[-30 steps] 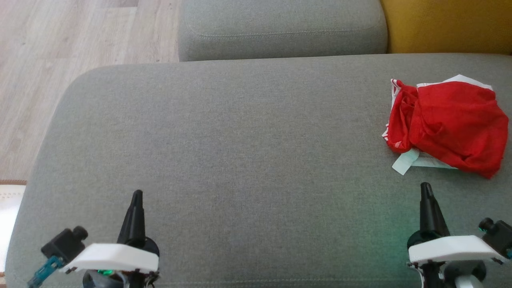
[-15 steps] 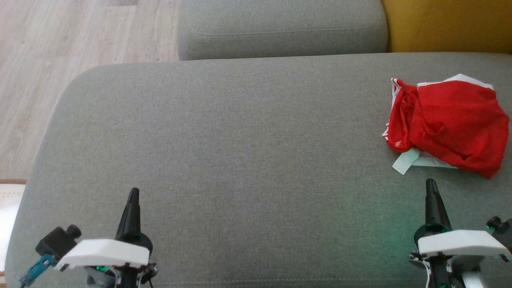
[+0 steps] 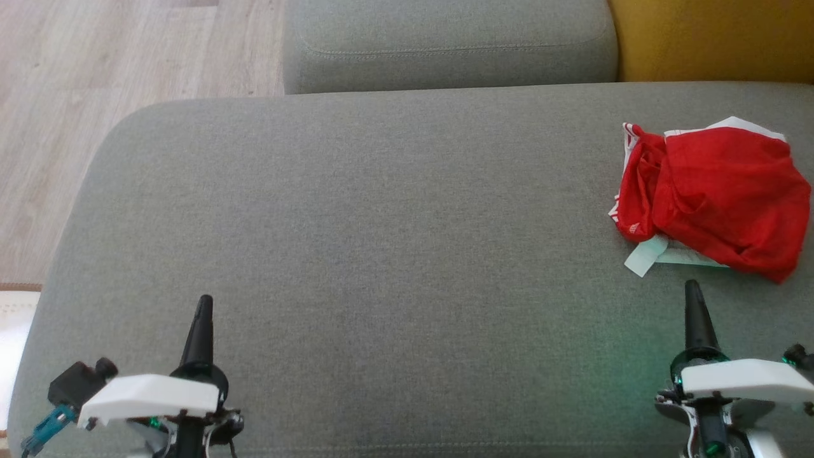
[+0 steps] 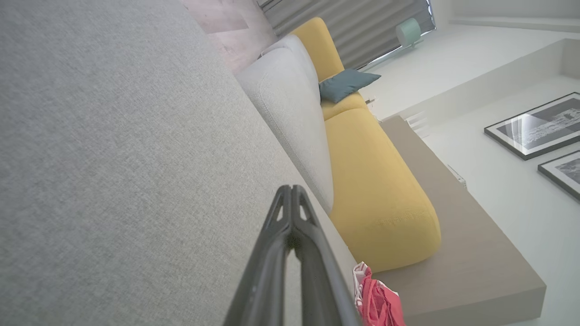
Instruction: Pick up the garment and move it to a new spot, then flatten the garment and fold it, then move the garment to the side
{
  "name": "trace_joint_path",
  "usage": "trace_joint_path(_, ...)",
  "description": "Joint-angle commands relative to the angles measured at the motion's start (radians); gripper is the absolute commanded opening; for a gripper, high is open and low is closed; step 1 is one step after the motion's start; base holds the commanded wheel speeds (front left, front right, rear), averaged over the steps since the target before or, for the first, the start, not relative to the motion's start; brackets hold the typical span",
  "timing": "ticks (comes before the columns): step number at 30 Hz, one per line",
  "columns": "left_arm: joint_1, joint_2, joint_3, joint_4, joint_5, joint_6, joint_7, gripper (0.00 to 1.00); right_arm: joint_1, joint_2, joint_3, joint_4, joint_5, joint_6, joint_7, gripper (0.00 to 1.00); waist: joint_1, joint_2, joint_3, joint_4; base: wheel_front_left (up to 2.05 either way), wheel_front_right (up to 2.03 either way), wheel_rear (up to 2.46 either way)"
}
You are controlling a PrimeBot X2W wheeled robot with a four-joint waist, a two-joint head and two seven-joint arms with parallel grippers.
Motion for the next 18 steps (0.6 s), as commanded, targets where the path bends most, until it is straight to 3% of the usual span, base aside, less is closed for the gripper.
trace_joint_path(1,-0.057,0.017,0.036,-0.026,-0.026,-0.01,0.009,0.0,-0.053,-0.022,0.008,-0.029,0.031,0.0,0.006,0.0,0.0,0.0,0.0,0.0,0.0,0.0,0.0)
trace_joint_path(18,-0.082,0.018,0.073,0.001,-0.187,-0.027,0.055,0.0,-0.072,-0.023,-0.011,-0.022,0.208,-0.001,0.048,0.0,0.0,0.0,0.004,0.0,0.0,0.0,0.0)
